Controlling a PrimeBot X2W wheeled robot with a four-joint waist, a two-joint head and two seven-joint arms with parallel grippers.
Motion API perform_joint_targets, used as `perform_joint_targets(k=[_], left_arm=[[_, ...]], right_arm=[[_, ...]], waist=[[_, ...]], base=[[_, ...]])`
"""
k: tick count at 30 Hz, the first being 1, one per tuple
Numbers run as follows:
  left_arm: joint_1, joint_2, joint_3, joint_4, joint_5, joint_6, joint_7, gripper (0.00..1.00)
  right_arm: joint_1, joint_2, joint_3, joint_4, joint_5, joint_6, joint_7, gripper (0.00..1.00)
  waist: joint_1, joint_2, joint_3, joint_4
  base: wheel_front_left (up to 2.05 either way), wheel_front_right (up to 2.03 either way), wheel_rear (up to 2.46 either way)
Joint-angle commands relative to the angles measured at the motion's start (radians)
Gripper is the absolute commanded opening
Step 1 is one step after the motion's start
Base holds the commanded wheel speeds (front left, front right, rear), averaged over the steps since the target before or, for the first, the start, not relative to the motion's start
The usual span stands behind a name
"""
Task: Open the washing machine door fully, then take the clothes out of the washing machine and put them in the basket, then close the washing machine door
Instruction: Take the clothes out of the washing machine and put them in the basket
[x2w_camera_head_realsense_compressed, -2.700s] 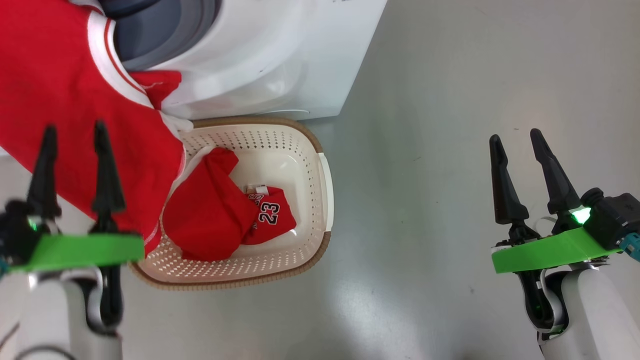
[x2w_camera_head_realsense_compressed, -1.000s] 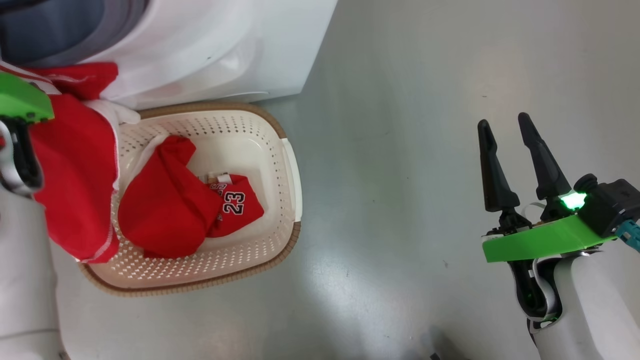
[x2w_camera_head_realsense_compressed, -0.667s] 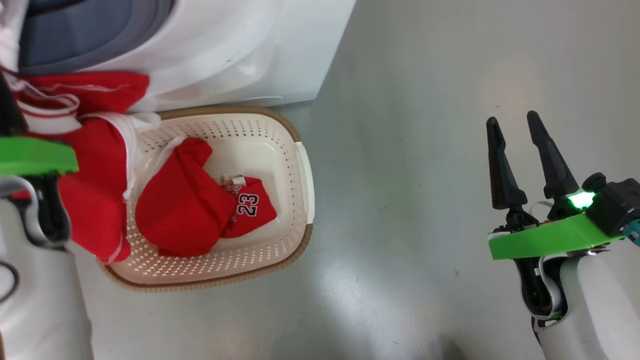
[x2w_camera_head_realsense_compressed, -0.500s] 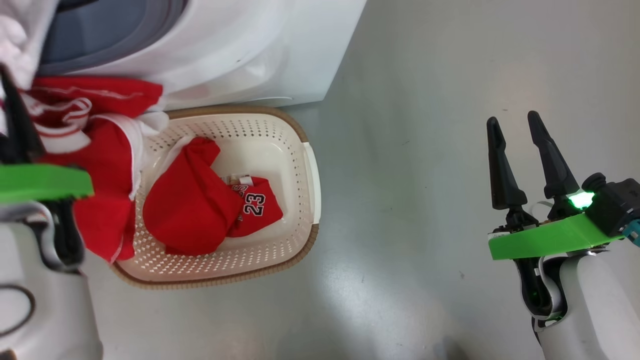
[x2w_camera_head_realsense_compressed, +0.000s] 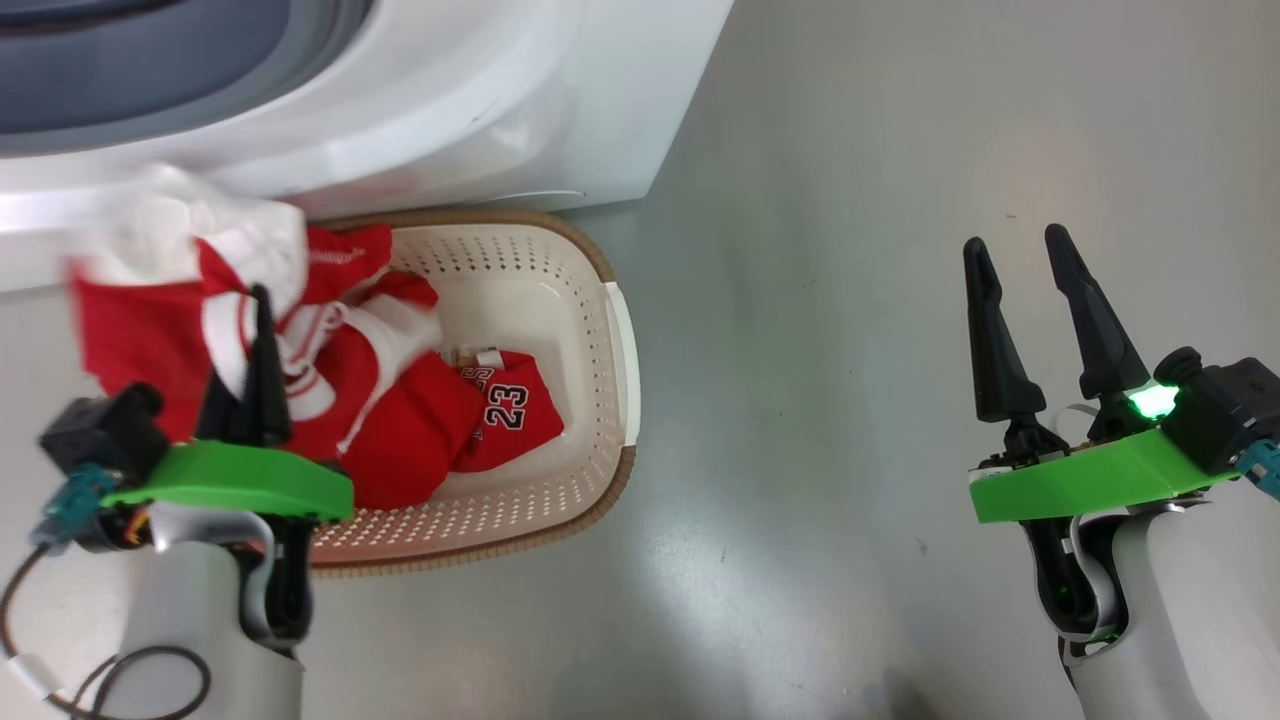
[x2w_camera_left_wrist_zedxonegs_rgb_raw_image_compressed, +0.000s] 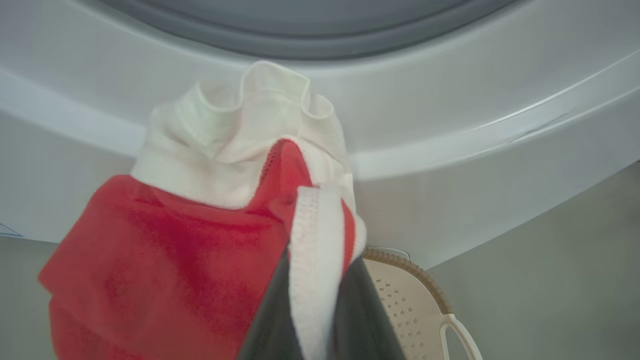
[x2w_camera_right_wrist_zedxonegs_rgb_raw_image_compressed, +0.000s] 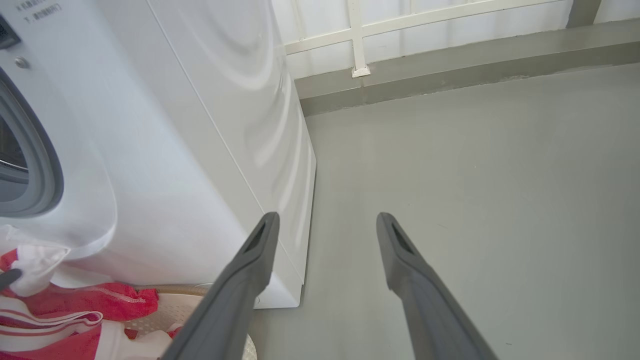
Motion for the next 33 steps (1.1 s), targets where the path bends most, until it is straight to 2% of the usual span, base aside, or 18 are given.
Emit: perform_joint_targets(k=[1, 15, 23, 24, 25, 26, 27, 28, 29, 33], left_arm=[[0.038, 0.027, 0.01, -0.001, -0.008, -0.006, -0.005, 0.0], [-0.038, 0.027, -0.121, 0.183, -0.039, -0.006, -0.005, 0.0], [-0.082, 0.027, -0.123, 0.244, -0.038, -0.006, -0.005, 0.01], [-0.086, 0.027, -0.123, 0.249, -0.038, -0.006, -0.005, 0.2], [-0.089, 0.028, -0.122, 0.252, -0.038, -0.006, -0.005, 0.35], [-0.091, 0.028, -0.12, 0.254, -0.038, -0.006, -0.005, 0.42], [-0.092, 0.028, -0.119, 0.256, -0.039, -0.006, -0.005, 0.59], [-0.093, 0.028, -0.119, 0.258, -0.038, -0.006, -0.005, 0.91], [-0.094, 0.028, -0.119, 0.26, -0.039, -0.006, -0.005, 1.0], [-0.088, 0.029, -0.116, 0.261, -0.043, -0.006, -0.005, 1.0]], right_arm=[[0.011, -0.002, 0.027, -0.02, -0.001, 0.007, -0.006, 1.0], [-0.006, -0.002, 0.026, -0.032, 0.004, 0.007, -0.006, 1.0], [-0.017, -0.002, 0.023, -0.034, 0.007, 0.007, -0.006, 1.0], [-0.018, -0.002, 0.022, -0.034, 0.007, 0.007, -0.006, 1.0], [-0.019, -0.002, 0.022, -0.033, 0.006, 0.007, -0.006, 1.0], [-0.02, -0.002, 0.022, -0.031, 0.006, 0.007, -0.006, 1.0], [-0.021, -0.002, 0.021, -0.03, 0.007, 0.007, -0.006, 1.0], [-0.021, -0.002, 0.021, -0.029, 0.007, 0.007, -0.006, 1.0], [-0.021, -0.002, 0.021, -0.028, 0.006, 0.007, -0.006, 1.0], [-0.018, -0.002, 0.02, -0.022, 0.005, 0.007, -0.006, 1.0]], waist=[[0.0, -0.0001, 0.006, -0.005], [0.0, -0.0001, 0.066, -0.025], [0.0, -0.0001, 0.089, -0.027], [0.0, -0.0001, 0.09, -0.026], [0.0, -0.0001, 0.091, -0.026], [0.0, -0.0001, 0.09, -0.026], [0.0, -0.0001, 0.089, -0.026], [0.0, -0.0001, 0.088, -0.025], [0.0, -0.0001, 0.085, -0.025], [0.0, -0.0001, 0.063, -0.021]], base=[[0.0, 0.0, 0.0], [0.0, 0.0, 0.0], [0.0, 0.0, 0.0], [0.0, 0.0, 0.0], [0.0, 0.0, 0.0], [0.0, 0.0, 0.0], [0.0, 0.0, 0.0], [0.0, 0.0, 0.0], [0.0, 0.0, 0.0], [0.0, 0.0, 0.0]])
